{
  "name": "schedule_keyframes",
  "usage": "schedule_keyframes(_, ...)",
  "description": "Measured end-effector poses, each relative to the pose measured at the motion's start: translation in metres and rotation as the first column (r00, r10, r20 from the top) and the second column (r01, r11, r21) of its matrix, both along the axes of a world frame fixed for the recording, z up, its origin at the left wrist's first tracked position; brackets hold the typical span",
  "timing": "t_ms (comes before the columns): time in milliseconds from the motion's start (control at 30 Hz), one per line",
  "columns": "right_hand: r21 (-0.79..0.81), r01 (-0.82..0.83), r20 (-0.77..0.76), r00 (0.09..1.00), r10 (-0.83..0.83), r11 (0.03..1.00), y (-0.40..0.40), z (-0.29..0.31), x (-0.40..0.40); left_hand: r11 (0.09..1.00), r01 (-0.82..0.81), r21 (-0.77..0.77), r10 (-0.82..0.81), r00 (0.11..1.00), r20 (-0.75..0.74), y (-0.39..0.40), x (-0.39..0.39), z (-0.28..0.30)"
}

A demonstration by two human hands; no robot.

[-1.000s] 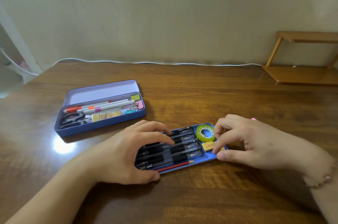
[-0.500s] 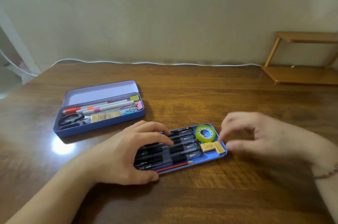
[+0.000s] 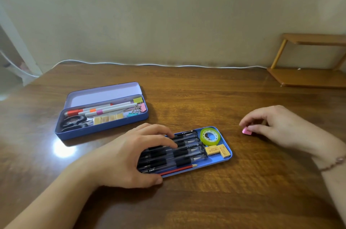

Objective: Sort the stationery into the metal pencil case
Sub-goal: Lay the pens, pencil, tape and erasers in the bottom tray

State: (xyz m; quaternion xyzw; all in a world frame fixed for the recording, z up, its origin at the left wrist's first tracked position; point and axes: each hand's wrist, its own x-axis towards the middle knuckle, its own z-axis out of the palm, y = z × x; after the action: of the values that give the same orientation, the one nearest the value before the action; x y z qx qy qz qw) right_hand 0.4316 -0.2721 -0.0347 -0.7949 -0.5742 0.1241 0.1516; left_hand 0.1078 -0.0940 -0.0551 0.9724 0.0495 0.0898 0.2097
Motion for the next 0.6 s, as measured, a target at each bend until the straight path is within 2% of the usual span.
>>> schedule_keyframes(67,0.015,0.004,0.047,0.999,-0.004,1.0,0.003,-0.003,-0.001,1.0,-0.001,0.001,0.001,1.0,-0.002,0.0,0.0,0.0)
schedule_keyframes(167,0.018,0.033,-0.014,0.999,-0.033,0.999,-0.002,0.002,0.002,1.0,-0.001,-0.004,0.001,1.0,-0.008,0.0,0.0,0.001)
schedule_keyframes(267,-0.055,-0.005,-0.033,0.999,0.003,0.998,-0.004,0.005,-0.004,1.0,-0.001,0.004,0.001,1.0,-0.006,0.0,0.0,0.0)
schedule_keyframes(367,0.029,-0.059,0.017,0.998,0.059,0.998,-0.001,0.004,-0.013,1.0,0.001,0.007,-0.001,1.0,-0.008,0.0,0.001,0.001)
schedule_keyframes(500,0.113,-0.306,-0.065,0.947,0.314,0.945,-0.004,0.016,-0.042,1.0,0.003,0.012,-0.003,1.0,-0.001,0.0,0.001,0.001)
schedule_keyframes(600,0.089,-0.47,0.125,0.88,0.459,0.878,0.001,0.008,-0.063,1.0,-0.001,0.01,0.001,1.0,-0.002,0.0,0.001,0.0)
